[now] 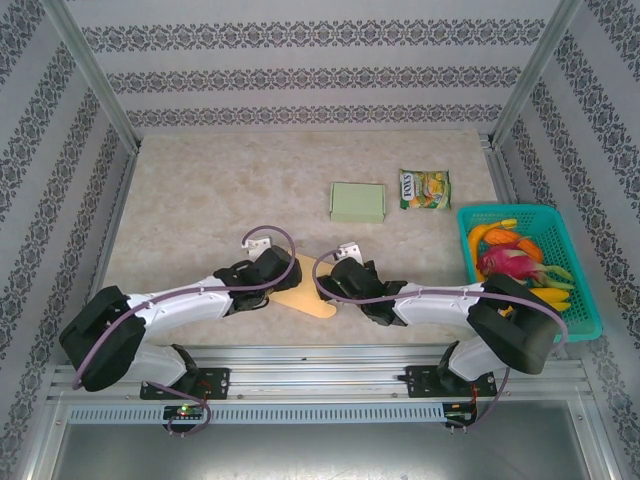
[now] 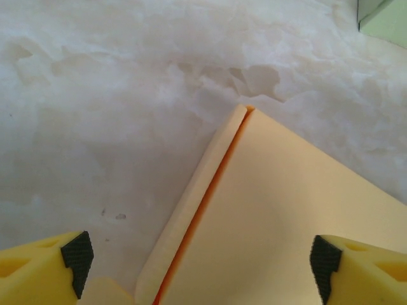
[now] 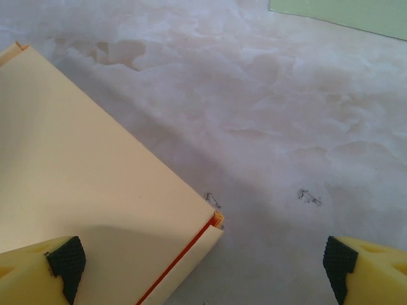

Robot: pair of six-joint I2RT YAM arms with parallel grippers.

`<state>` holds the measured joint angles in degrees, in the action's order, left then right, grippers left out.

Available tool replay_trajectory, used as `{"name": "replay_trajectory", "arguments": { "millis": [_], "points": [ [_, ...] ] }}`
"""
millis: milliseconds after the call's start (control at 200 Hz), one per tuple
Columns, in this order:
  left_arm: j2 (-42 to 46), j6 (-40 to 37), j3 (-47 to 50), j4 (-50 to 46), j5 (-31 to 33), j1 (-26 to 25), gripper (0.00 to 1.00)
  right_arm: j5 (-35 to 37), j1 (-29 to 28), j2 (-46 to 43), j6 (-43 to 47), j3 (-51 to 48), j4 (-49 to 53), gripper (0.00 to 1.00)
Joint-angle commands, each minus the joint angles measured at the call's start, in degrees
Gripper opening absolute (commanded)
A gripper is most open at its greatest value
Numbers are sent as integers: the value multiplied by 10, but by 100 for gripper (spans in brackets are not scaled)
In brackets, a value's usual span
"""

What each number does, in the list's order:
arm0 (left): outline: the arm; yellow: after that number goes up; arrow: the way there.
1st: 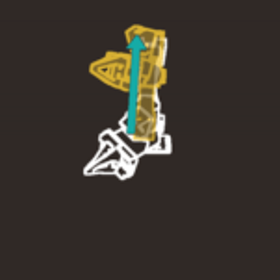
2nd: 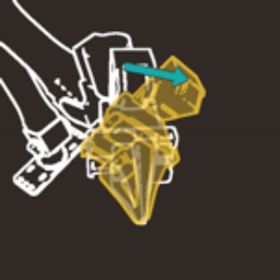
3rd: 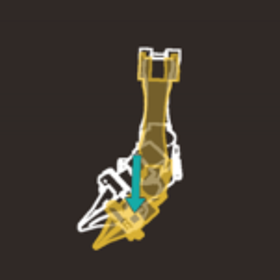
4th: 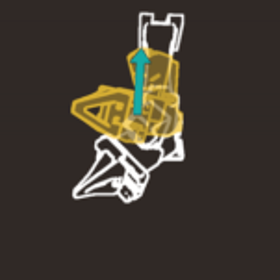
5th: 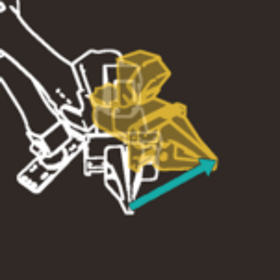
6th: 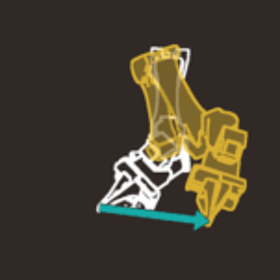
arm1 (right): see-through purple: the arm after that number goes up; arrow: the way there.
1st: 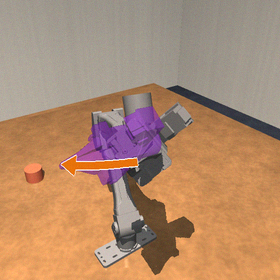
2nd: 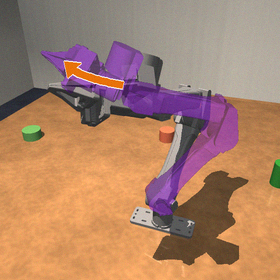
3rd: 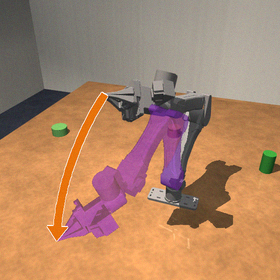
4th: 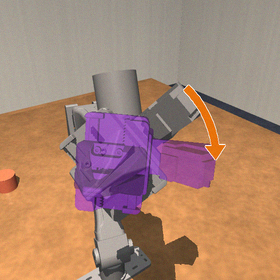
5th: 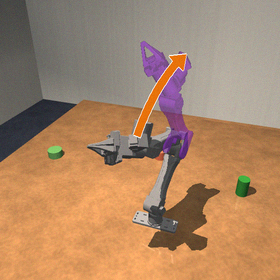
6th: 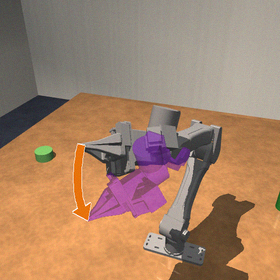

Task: Fold the paper box

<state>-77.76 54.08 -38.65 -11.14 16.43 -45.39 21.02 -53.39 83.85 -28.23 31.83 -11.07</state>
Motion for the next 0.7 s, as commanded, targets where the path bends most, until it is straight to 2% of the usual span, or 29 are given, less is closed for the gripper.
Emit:
{"name": "replay_trajectory", "arguments": {
  "millis": [0,130,694],
  "points": [
    [7,56,-31,-77,-17,-5,100,14,2,10,-10,-15,1,98],
    [5,87,-44,-110,-17,-5,100,14,2,4,-10,-22,-3,98],
    [-63,101,-31,-67,-63,-1,100,10,3,6,-11,-31,-12,98]
  ]
}}
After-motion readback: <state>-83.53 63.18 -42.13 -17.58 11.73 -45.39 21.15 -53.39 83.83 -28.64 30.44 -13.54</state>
